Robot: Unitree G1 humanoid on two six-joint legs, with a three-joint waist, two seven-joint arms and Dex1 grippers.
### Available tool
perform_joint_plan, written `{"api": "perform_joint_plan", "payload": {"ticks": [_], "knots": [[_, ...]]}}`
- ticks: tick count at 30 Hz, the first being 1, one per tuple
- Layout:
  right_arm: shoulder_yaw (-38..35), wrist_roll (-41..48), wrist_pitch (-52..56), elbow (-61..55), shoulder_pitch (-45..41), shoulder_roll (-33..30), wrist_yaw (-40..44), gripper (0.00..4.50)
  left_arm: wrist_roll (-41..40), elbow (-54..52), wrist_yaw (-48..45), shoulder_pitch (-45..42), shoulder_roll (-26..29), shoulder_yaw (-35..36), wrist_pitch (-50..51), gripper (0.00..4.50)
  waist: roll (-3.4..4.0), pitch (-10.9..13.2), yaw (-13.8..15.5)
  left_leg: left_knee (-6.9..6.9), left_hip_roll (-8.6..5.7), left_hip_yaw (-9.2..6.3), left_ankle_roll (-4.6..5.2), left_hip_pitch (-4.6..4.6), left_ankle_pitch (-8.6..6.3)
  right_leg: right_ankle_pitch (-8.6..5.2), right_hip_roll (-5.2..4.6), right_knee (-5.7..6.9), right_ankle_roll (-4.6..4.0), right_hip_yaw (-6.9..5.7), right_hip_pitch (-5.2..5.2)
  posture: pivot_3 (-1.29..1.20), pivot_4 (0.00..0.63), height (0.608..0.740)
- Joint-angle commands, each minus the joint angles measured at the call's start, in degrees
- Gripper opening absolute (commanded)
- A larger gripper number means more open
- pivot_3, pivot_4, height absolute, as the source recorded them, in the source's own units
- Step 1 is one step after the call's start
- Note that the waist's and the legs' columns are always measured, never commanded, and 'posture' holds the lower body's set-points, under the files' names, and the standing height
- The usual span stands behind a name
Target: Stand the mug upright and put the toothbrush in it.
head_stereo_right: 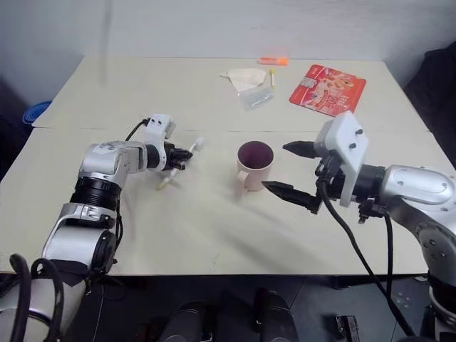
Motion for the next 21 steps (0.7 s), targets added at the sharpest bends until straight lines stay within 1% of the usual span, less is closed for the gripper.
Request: {"api": "perform_joint_plan", "payload": {"ticks": [1,3,5,7,11,16,21], "knots": [[-2.6,1.2,0.0,-1.0,-0.2,-0.4,-1.9,4.50,-6.4,-8.0,-1.0,-4.3,-3.3,6.2,-9.1,0.19,-0.02,0.0,0.1,0.00,-0.04,0.00,0.01,-0.01,0.00,0.00,-0.04,0.00,0.00,-0.04,0.00,0.00,0.150,0.740],[-2.3,1.1,0.1,-0.7,-0.8,0.6,-3.7,4.50,-11.2,-10.5,-3.1,-6.1,-6.0,8.5,-8.4,0.19,-0.03,0.0,0.2,0.01,-0.10,0.00,0.05,-0.08,0.01,0.04,-0.08,-0.08,0.07,-0.08,0.00,0.00,0.150,0.740],[-1.2,0.5,0.2,-0.3,-1.7,1.7,-6.0,4.50,-13.6,-12.8,-4.7,-7.5,-9.2,8.2,-9.7,0.19,-0.03,0.0,0.1,0.02,-0.14,0.02,0.10,-0.10,0.00,0.09,-0.08,-0.17,0.16,-0.09,0.01,0.00,0.150,0.740],[-0.5,0.3,0.2,-0.5,-2.0,2.2,-7.2,4.50,-14.0,-14.2,-5.6,-8.1,-11.8,6.6,-11.5,0.19,-0.03,0.0,0.0,0.02,-0.19,0.11,0.16,-0.07,-0.01,0.14,-0.09,-0.20,0.24,-0.10,0.03,0.00,0.150,0.740],[-0.9,0.9,0.6,-0.6,-2.4,2.7,-9.5,4.50,-13.4,-10.8,-4.1,-9.2,-17.6,5.0,-15.9,0.19,-0.04,0.0,0.0,0.03,-0.22,0.19,0.22,0.02,0.02,0.18,-0.05,-0.21,0.27,-0.14,0.08,0.00,0.150,0.740],[-2.0,0.9,1.0,-0.8,-1.9,2.5,-12.0,4.50,-12.6,-8.7,-4.3,-7.0,-21.1,3.2,-18.9,0.19,-0.04,0.0,-0.2,0.02,-0.17,0.23,0.25,0.02,0.04,0.24,0.02,-0.28,0.26,-0.13,0.07,0.00,0.150,0.740],[-3.6,2.0,2.0,-2.5,-0.1,1.6,-13.5,4.50,-13.8,-7.2,-4.7,-5.2,-22.8,3.2,-18.9,0.19,-0.04,0.0,0.0,0.01,-0.14,0.22,0.25,0.01,0.03,0.24,0.06,-0.31,0.25,-0.12,0.07,0.00,0.150,0.740]]}}
